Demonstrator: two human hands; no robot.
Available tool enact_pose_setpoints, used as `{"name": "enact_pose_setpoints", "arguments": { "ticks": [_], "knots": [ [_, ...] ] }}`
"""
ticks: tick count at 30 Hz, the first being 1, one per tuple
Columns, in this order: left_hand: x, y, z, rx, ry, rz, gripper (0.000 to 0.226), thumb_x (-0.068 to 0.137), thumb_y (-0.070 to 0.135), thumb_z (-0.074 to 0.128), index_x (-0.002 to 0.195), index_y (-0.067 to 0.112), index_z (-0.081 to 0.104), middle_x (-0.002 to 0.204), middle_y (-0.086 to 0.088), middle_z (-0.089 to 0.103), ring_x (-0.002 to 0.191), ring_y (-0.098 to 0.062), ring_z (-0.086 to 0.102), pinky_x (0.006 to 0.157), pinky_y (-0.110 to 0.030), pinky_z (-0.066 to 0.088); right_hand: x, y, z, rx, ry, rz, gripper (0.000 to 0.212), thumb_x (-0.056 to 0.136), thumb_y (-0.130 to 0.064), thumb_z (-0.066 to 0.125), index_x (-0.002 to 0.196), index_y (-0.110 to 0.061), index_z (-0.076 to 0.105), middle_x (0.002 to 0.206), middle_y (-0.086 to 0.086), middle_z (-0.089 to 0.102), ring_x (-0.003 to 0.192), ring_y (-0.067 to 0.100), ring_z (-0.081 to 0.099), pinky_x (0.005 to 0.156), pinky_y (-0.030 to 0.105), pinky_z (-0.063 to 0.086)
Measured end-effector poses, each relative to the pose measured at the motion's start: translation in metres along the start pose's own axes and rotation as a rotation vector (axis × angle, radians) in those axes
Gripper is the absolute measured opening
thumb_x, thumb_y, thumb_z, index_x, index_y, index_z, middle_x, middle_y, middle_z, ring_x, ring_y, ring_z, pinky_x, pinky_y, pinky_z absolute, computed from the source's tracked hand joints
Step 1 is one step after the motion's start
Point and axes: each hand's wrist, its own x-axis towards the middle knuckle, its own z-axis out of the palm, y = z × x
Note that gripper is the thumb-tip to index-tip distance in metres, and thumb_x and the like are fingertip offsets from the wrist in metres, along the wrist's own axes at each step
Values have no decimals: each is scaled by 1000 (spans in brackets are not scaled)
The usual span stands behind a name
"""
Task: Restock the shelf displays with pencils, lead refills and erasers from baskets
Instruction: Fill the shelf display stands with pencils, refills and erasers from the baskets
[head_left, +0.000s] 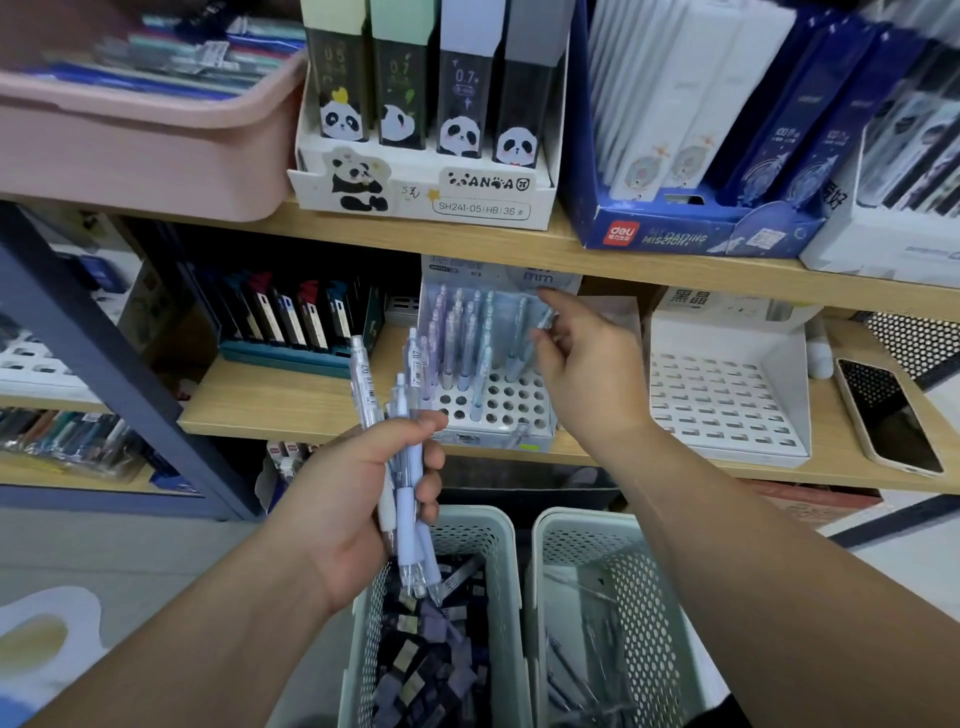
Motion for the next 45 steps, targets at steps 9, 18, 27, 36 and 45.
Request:
{"name": "enact_pose_setpoints", "arguments": {
  "ticks": [9, 18, 27, 36, 45],
  "knots": [
    [-2, -1, 4, 3, 1, 3, 41, 69, 18, 71, 109, 8, 71, 70, -5, 57, 51, -16, 44, 57, -31, 38, -6, -2, 12, 60, -15, 42, 24, 93, -17, 69, 112, -23, 57, 74, -12, 61, 70, 15, 65, 67, 28, 51],
    [-5, -1, 7, 17, -34, -2, 37, 69, 17, 71, 105, 7, 71, 71, -6, 56, 51, -16, 44, 57, -32, 38, -6, 7, 9, -53, -19, 11, 28, 91, -24, 68, 119, -26, 62, 95, -5, 70, 76, 16, 65, 69, 28, 51],
    [-8, -1, 13, 43, -226, -55, 18, 75, 11, 72, 92, 10, 77, 67, -6, 52, 46, -15, 42, 50, -27, 37, -6, -37, -20, 528, -120, 317, 18, 93, -33, 71, 102, -19, 66, 77, 8, 68, 58, 11, 61, 56, 31, 50],
    [-9, -8, 30, 131, -194, -60, 32, 75, 18, 68, 102, 5, 77, 73, -12, 62, 54, -22, 52, 53, -29, 39, -16, -37, -42, 950, -363, 618, 16, 89, -9, 73, 105, -5, 69, 86, 10, 71, 56, 9, 62, 49, 20, 42],
    [-2, -14, 23, 133, 24, -3, 25, 91, 10, 64, 114, 2, 68, 83, -17, 72, 48, -17, 47, 50, -28, 42, -18, -28, -46, 937, -299, 640, 9, 90, -13, 73, 99, -12, 71, 77, 5, 72, 62, 13, 67, 57, 22, 52]
  ]
}}
